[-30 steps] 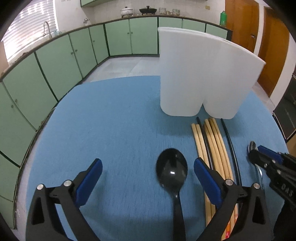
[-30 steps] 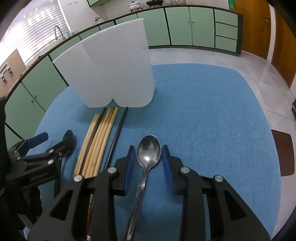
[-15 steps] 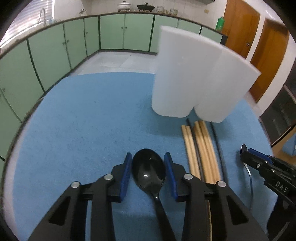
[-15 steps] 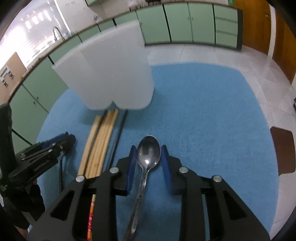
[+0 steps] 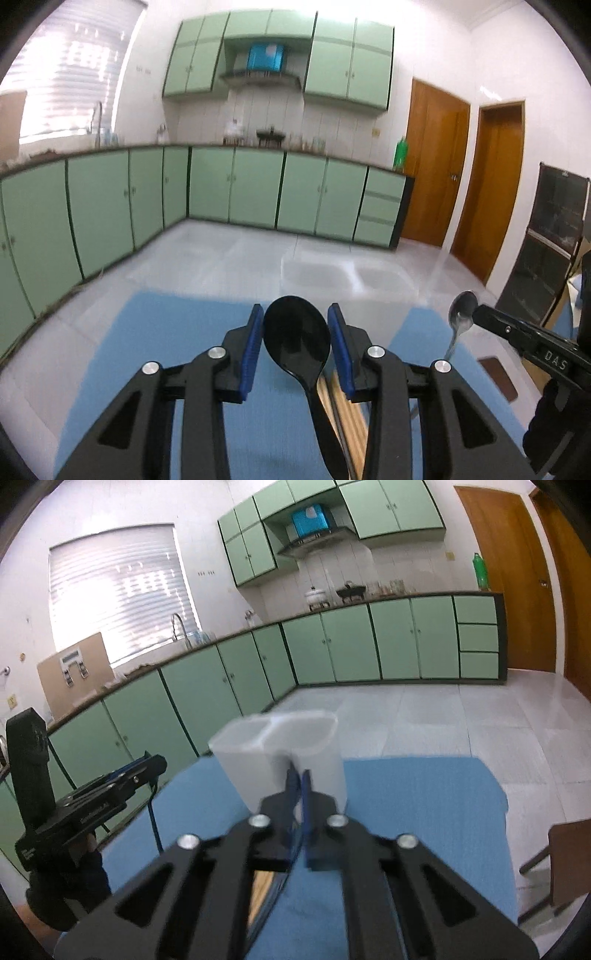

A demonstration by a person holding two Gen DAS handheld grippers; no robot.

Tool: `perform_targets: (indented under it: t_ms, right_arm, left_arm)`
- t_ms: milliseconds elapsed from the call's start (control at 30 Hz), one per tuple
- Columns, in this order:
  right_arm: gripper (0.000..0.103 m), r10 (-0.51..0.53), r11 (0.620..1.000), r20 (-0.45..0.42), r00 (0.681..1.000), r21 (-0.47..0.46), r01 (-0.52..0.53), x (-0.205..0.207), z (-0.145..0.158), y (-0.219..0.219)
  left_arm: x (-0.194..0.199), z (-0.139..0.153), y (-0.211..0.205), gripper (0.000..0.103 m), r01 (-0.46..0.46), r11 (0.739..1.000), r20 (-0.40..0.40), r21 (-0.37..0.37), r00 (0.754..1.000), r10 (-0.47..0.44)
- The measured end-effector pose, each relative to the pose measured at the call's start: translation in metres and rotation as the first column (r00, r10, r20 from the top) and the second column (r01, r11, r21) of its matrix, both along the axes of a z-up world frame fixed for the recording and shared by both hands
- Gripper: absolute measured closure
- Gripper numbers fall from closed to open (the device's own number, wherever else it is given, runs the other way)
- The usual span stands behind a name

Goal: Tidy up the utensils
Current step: 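Lift and lower the silver spoon into the white holder while the left tool inserts the black spoon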

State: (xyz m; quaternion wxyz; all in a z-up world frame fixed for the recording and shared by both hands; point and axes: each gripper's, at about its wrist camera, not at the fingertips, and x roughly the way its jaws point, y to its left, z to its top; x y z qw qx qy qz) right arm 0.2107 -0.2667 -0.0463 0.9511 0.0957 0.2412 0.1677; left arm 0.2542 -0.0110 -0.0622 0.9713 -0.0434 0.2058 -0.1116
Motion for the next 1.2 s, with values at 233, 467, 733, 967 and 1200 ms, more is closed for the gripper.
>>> perform_targets:
  t_ms: [233, 467, 733, 967, 1200]
  right_arm:
    - [0.102, 0.037, 0.999, -0.111, 0.993, 0.025, -0.034, 0.025, -0.003, -0.009]
    - [0.103, 0.016, 1.000, -0.074, 0.997, -0.003, -0.016, 0.017, 0.000, -0.006]
    - [0.103, 0.023, 0.997, 0.120, 0.993, -0.070, -0.014, 0.033, 0.074, -0.007]
    - [0.103, -0.017, 0.999, 0.173, 0.985, -0.034, 0.023, 0.081, 0.093, -0.015]
    - [0.101, -0.013, 0.997, 0.064, 0.998, -0.071, 0.018, 0.126, 0.051, 0.001]
  left_arm:
    - [0.030, 0.028, -0.001, 0.068, 0.002, 0.999, 0.007, -0.040, 1.000, -0.001]
    - [0.029, 0.025, 0.002, 0.068, -0.002, 1.000, 0.012, -0.001, 1.000, 0.002]
    - [0.063, 0.076, -0.009, 0.068, -0.023, 1.000, 0.201, -0.011, 0.979, 0.025]
    - [0.112, 0.080, -0.028, 0.068, -0.071, 0.997, 0.269, 0.038, 0.961, 0.059]
    - [0.142, 0.044, -0.036, 0.061, -0.044, 0.998, 0.148, 0.039, 0.988, 0.038]
